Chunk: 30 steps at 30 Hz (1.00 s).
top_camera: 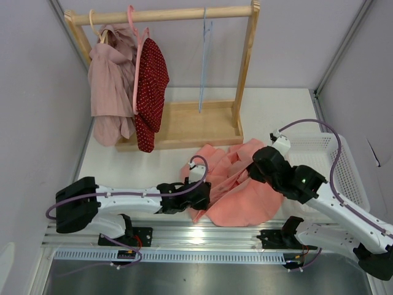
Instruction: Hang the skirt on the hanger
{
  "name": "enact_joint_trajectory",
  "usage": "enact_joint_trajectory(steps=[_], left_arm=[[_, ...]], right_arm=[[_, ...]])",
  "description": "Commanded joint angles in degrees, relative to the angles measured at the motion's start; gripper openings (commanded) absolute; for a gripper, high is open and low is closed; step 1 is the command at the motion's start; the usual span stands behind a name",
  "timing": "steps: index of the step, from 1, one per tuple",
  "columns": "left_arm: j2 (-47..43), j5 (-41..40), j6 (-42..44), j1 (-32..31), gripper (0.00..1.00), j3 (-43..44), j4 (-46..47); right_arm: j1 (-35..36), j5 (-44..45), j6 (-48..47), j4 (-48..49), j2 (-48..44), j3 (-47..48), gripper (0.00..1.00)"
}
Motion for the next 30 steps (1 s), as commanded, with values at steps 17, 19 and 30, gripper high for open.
enact_joint_trajectory(steps=[17,19,30], left_arm=[[-26.15,24.19,6.34,29.87,0.0,-4.05,-2.08],[-28.1,31.73,7.14,35.76,0.0,-1.51,-2.07],[-31.01,53.21,2.22,52.9,0.0,15.38,0.47]], right_arm=[[-4.31,-8.85,-12.29,9.72,3.53,11.6,0.0],[-4.75,-10.6,-13.97,10.34,5.29,14.25,0.0],[-6.25,-19.49,-18.37,12.45,11.8,31.75,0.0]])
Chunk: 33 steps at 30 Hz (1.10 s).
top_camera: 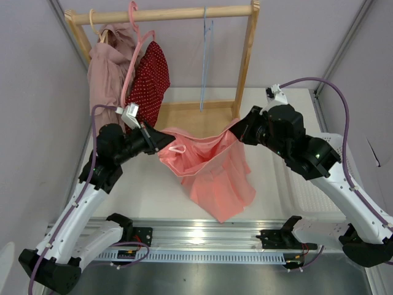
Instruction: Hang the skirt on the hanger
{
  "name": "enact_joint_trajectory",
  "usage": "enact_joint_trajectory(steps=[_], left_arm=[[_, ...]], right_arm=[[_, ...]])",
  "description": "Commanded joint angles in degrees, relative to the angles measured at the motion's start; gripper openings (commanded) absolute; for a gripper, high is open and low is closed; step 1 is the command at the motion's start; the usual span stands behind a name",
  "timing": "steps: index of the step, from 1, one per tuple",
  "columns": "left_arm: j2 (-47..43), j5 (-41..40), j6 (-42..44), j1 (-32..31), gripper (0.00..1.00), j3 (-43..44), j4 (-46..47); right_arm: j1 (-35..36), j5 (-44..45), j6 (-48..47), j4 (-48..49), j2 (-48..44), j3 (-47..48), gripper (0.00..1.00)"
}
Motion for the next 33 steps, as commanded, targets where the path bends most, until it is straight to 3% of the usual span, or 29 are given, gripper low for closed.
enact_joint_trajectory(steps=[1,6,13,17,21,28,33], left_arm=[[0.22,9.39,-2.64,3.03,0.0,5.76,4.4],[2.95,11.77,-3.42,3.39,0.0,4.73,4.67],[1.72,14.68,-6.77,2.25,0.0,-16.77,14.07],[3.03,12.65,-6.15,-0.47,0.0,-24.54,15.39],[5.58,11.07,-7.99,-1.27,0.0,-30.96,23.63],[12.52,9.14,-7.03,-3.37,0.0,-36.14,29.89],[12.97,5.55,-5.72,-6.36,0.0,-36.5,30.26]], right_arm=[[-0.22,-2.44,-2.37,3.33,-0.16,3.42,0.0],[-1.18,-1.28,-0.89,2.36,-3.65,-6.74,0.0],[-6.44,-8.05,6.23,14.31,-14.65,-38.27,0.0],[-8.47,-10.26,8.78,17.12,-16.85,-48.05,0.0],[-8.13,-13.59,10.62,22.21,-20.71,-56.66,0.0],[-5.15,-12.29,11.68,22.05,-26.08,-62.76,0.0],[0.83,-4.29,14.14,19.33,-26.08,-63.72,0.16]])
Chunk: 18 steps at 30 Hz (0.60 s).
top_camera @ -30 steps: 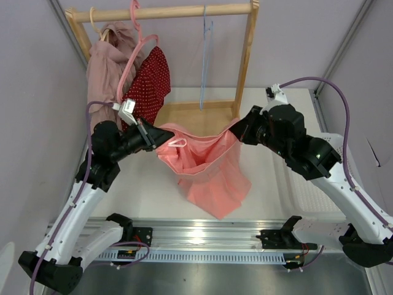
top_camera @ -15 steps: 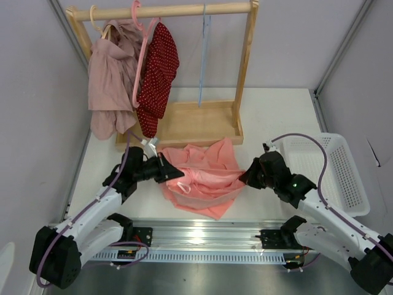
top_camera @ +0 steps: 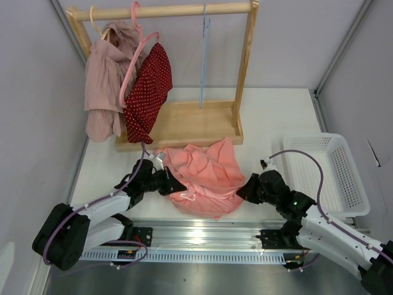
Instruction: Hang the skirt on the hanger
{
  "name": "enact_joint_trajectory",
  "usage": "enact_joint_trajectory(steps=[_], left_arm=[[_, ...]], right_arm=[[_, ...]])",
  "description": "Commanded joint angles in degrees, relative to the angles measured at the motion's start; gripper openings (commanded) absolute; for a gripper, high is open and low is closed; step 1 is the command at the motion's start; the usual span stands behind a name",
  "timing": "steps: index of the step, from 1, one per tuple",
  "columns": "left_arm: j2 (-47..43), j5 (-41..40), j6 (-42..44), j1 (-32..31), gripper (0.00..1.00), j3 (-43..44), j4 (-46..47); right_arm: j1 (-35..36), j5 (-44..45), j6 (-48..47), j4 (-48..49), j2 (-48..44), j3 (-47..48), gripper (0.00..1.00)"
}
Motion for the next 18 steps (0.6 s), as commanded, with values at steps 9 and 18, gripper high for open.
enact_joint_trajectory(steps=[9,18], left_arm=[[1.5,-5.76,1.15,-2.04,0.0,-6.85,15.61],[0.01,-11.03,4.75,-2.04,0.01,-4.49,9.39]], right_arm=[[15.81,19.21,11.92,-4.92,3.28,-0.82,0.48],[27.92,28.53,18.33,-12.48,2.85,1.9,0.38]])
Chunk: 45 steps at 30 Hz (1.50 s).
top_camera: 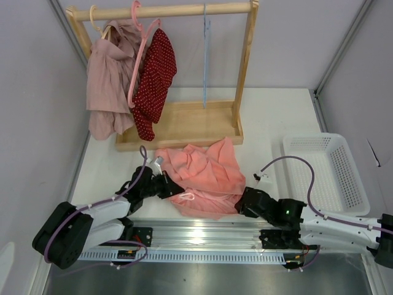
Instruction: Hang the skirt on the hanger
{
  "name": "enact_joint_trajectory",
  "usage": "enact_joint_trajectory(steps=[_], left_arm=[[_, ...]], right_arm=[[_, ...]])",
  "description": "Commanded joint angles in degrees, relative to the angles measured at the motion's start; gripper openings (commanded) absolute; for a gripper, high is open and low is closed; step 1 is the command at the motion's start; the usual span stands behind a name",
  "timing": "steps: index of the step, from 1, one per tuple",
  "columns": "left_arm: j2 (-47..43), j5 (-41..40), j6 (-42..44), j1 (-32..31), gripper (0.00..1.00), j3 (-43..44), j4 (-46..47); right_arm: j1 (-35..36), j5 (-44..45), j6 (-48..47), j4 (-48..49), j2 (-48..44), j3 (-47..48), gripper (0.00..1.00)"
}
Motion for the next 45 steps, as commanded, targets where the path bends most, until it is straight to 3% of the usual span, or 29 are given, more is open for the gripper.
enact_joint_trajectory(steps=[1,2,4,5,6,7,14,18,23,25,29,33,38,41,42,45], left_arm=[[-0.24,-4.25,2.96,-0.29,0.0,3.66,-2.04],[0.2,-4.52,3.13,-0.29,0.0,4.02,-2.49],[1.26,-5.75,2.79,-0.29,0.0,5.61,-3.1],[1.35,-6.54,2.52,-0.2,0.0,5.96,-3.28],[1.35,-6.98,2.17,-0.2,0.0,6.22,-2.41],[1.35,-7.33,1.47,-0.2,0.0,6.49,-1.88],[4.42,-6.9,1.47,0.67,0.0,12.99,0.32],[5.65,-4.35,0.06,3.83,0.0,12.91,4.53],[6.18,-1.1,2.08,5.33,0.01,13.26,2.96],[5.05,-0.57,2.25,5.25,0.11,11.5,2.78],[1.36,0.66,4.45,5.25,0.43,10.8,-2.29],[-3.82,0.84,7.26,4.98,0.54,12.55,-9.86],[-7.87,-2.58,11.04,4.72,0.55,16.77,-21.02],[-7.44,-4.52,13.06,4.63,0.51,18.79,-27.44],[-7.18,-4.96,13.33,4.63,0.48,18.97,-28.06],[-6.39,-5.05,13.77,4.63,0.42,18.88,-29.04]], right_arm=[[4.84,7.46,5.96,-4.23,-1.02,2.71,0.37],[6.07,8.95,6.68,-4.32,-1.37,2.62,0.37],[8.97,10.45,8.43,-4.23,-1.2,2.36,0.27],[9.41,10.98,8.62,-3.8,-0.5,2.19,0.21],[9.59,11.51,8.09,-1.53,-0.14,1.75,0.09],[9.59,11.6,6.61,0.06,0.21,0.79,0.06],[3.63,14.59,-3.76,13.77,2.06,-0.72,0.02],[-1.12,11.08,-10.26,24.64,2.06,-3.77,0.0],[-2.72,8.78,-9.93,31.01,4.16,-6.08,0.0],[-0.52,10.1,-8.88,31.01,5.3,-6.34,0.0],[3.79,13.97,-6.24,30.58,7.41,-6.69,0.0],[4.67,14.94,-4.74,29.87,7.68,-6.52,0.02],[4.76,15.99,-4.48,25.05,7.5,-4.59,0.1],[5.11,16.35,-4.04,21.54,7.68,-2.48,0.22],[5.37,16.61,-3.08,20.13,7.68,-1.08,0.33],[7.22,18.54,-1.24,13.63,7.16,2.34,0.49]])
